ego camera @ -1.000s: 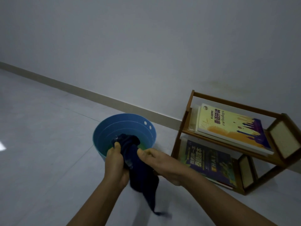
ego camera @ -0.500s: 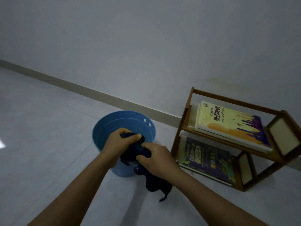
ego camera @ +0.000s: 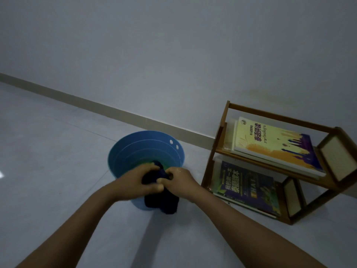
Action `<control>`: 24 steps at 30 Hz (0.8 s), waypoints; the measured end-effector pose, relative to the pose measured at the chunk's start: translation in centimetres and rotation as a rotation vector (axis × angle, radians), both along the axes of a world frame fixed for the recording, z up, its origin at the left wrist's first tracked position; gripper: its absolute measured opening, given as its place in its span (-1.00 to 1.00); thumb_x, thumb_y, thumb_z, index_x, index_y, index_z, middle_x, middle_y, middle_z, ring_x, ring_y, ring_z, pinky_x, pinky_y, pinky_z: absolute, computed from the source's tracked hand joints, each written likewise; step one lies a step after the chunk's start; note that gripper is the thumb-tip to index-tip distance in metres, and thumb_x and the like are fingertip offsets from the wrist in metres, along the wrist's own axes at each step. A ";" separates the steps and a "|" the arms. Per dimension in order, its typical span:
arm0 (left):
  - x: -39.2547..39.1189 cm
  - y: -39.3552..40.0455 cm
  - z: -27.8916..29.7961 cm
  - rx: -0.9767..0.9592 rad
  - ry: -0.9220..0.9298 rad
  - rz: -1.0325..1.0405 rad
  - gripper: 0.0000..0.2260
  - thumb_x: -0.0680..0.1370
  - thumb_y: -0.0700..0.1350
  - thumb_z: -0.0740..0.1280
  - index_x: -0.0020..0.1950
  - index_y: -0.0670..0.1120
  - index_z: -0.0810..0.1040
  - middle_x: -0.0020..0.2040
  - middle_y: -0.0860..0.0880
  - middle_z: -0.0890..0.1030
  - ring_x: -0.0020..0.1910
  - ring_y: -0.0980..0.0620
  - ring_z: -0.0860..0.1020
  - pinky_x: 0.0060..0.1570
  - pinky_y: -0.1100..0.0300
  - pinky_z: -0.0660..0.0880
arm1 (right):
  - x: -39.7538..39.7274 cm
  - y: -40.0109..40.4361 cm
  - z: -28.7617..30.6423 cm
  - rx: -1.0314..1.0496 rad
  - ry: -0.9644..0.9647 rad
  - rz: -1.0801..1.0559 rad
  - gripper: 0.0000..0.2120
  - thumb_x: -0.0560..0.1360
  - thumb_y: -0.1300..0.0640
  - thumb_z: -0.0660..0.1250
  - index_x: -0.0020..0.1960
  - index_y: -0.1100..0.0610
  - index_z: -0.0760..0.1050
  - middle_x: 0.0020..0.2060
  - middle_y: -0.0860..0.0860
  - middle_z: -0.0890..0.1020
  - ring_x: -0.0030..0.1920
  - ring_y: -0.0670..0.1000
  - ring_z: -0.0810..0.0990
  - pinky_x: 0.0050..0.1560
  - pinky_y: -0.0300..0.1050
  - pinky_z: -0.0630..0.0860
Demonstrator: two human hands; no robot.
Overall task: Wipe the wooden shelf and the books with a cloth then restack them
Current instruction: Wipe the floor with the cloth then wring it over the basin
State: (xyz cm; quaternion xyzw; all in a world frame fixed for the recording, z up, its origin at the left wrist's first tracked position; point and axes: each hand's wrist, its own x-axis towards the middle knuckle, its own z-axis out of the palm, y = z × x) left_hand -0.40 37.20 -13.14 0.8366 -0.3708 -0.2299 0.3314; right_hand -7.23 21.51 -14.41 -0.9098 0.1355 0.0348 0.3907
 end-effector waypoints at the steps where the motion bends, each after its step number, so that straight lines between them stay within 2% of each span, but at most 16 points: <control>1: -0.1 0.1 -1.1 0.102 -0.053 -0.048 -0.53 0.40 0.18 0.43 0.25 0.25 0.35 0.19 0.21 0.52 0.17 0.22 0.50 0.18 0.22 0.45 | 0.0 0.0 0.1 -0.124 0.008 0.020 -0.74 0.52 -0.04 0.31 0.03 0.14 0.54 -0.09 0.08 0.59 -0.11 0.06 0.55 -0.08 -0.05 0.53; 3: -0.1 0.0 -3.2 0.244 -0.215 -0.018 -0.43 0.33 0.26 0.40 0.29 0.26 0.32 0.22 0.22 0.53 0.21 0.14 0.49 0.35 -0.04 0.29 | -0.2 0.0 0.4 -0.347 -0.008 0.099 -0.68 0.53 -0.07 0.29 0.16 0.12 0.49 0.06 0.09 0.54 0.02 0.08 0.51 0.00 -0.03 0.50; 4: -0.1 -0.1 -4.0 0.264 -0.293 0.021 -0.46 0.35 0.22 0.38 0.29 0.23 0.33 0.20 0.20 0.56 0.20 0.11 0.51 0.39 -0.10 0.22 | -0.2 -0.1 0.6 -0.445 -0.027 0.174 -0.61 0.52 -0.07 0.30 0.26 0.11 0.43 0.18 0.10 0.49 0.14 0.12 0.46 0.09 0.00 0.45; 5: 0.0 -0.4 -4.6 0.264 -0.363 0.050 -0.53 0.38 0.16 0.36 0.26 0.18 0.36 0.16 0.16 0.59 0.17 0.08 0.53 0.40 -0.13 0.18 | -0.2 -0.3 0.6 -0.521 -0.025 0.266 -0.50 0.51 -0.05 0.32 0.38 0.11 0.34 0.31 0.11 0.40 0.29 0.15 0.37 0.22 0.04 0.37; 7: -0.1 -1.0 -5.0 0.296 -0.444 0.062 -0.62 0.40 0.02 0.33 0.20 0.08 0.42 0.09 0.09 0.63 0.13 0.04 0.56 0.44 -0.16 0.12 | 0.2 -0.7 0.4 -0.608 0.048 0.429 -0.26 0.51 -0.02 0.34 0.54 0.12 0.05 0.54 0.10 0.09 0.52 0.17 0.04 0.47 0.14 0.09; 8: -0.1 -1.3 -5.1 0.332 -0.471 0.058 -0.63 0.40 -0.01 0.31 0.20 0.04 0.42 0.08 0.07 0.64 0.13 0.03 0.56 0.46 -0.15 0.08 | 0.4 -0.8 -0.1 -0.639 0.099 0.470 -0.19 0.53 -0.01 0.33 0.56 0.13 -0.10 0.57 0.09 -0.07 0.55 0.14 -0.12 0.51 0.15 -0.06; 10: -0.4 -1.9 -5.0 0.422 -0.514 0.059 -0.65 0.44 -0.02 0.28 0.21 -0.02 0.41 0.09 0.02 0.64 0.15 0.00 0.56 0.46 -0.13 0.03 | 1.0 -0.8 -1.5 -0.678 0.137 0.481 -0.16 0.56 -0.01 0.28 0.56 0.15 -0.24 0.56 0.09 -0.22 0.54 0.11 -0.27 0.51 0.14 -0.21; 13: -1.1 -2.7 -5.2 0.455 -0.570 0.106 -0.66 0.49 0.04 0.28 0.20 -0.08 0.42 0.11 -0.02 0.62 0.15 -0.03 0.55 0.45 -0.08 0.11 | 1.3 -0.4 -3.1 -0.660 0.086 0.426 -0.19 0.58 0.03 0.25 0.56 0.15 -0.25 0.56 0.09 -0.22 0.54 0.09 -0.27 0.51 0.12 -0.24; 16: -1.7 -3.0 -5.8 0.470 -0.608 0.164 -0.55 0.49 0.10 0.28 0.30 -0.09 0.39 0.21 -0.04 0.58 0.25 -0.03 0.49 0.44 -0.06 0.13 | 1.0 -0.3 -3.7 -0.612 0.068 0.389 -0.21 0.58 0.08 0.24 0.56 0.13 -0.25 0.56 0.08 -0.22 0.54 0.08 -0.26 0.51 0.10 -0.25; 18: -1.6 -2.9 -5.6 0.490 -0.508 0.140 -0.40 0.46 0.14 0.30 0.40 -0.11 0.29 0.35 -0.06 0.47 0.38 -0.04 0.37 0.45 -0.07 0.11 | 0.6 -0.3 -3.2 -0.577 0.108 0.400 -0.20 0.57 0.06 0.22 0.55 0.14 -0.27 0.55 0.08 -0.23 0.54 0.07 -0.27 0.50 0.10 -0.27; 21: -0.5 -2.2 -3.2 0.391 -0.148 0.126 -0.23 0.32 0.10 0.27 0.48 -0.11 0.14 0.49 -0.10 0.26 0.50 -0.09 0.18 0.45 -0.09 0.11 | 0.2 -0.4 -0.9 -0.442 0.192 0.421 -0.22 0.57 0.03 0.15 0.55 0.17 -0.30 0.54 0.08 -0.27 0.54 0.06 -0.28 0.51 0.11 -0.28; 22: 0.0 -2.1 -2.0 0.368 -0.111 0.144 -0.20 0.31 0.11 0.23 0.49 -0.11 0.11 0.52 -0.12 0.21 0.52 -0.10 0.12 0.46 -0.08 0.10 | 0.4 -0.5 0.2 -0.412 0.198 0.406 -0.26 0.59 0.01 0.11 0.55 0.18 -0.29 0.54 0.08 -0.27 0.54 0.06 -0.28 0.51 0.12 -0.27; 24: 1.0 -2.3 0.9 0.419 -0.215 0.171 -0.20 0.42 0.18 0.18 0.53 -0.17 0.02 0.56 -0.16 0.08 0.56 -0.11 0.01 0.48 -0.07 0.04 | 0.6 -1.0 2.8 -0.452 0.178 0.354 -0.31 0.63 -0.07 0.03 0.55 0.19 -0.27 0.55 0.10 -0.26 0.54 0.08 -0.28 0.51 0.14 -0.25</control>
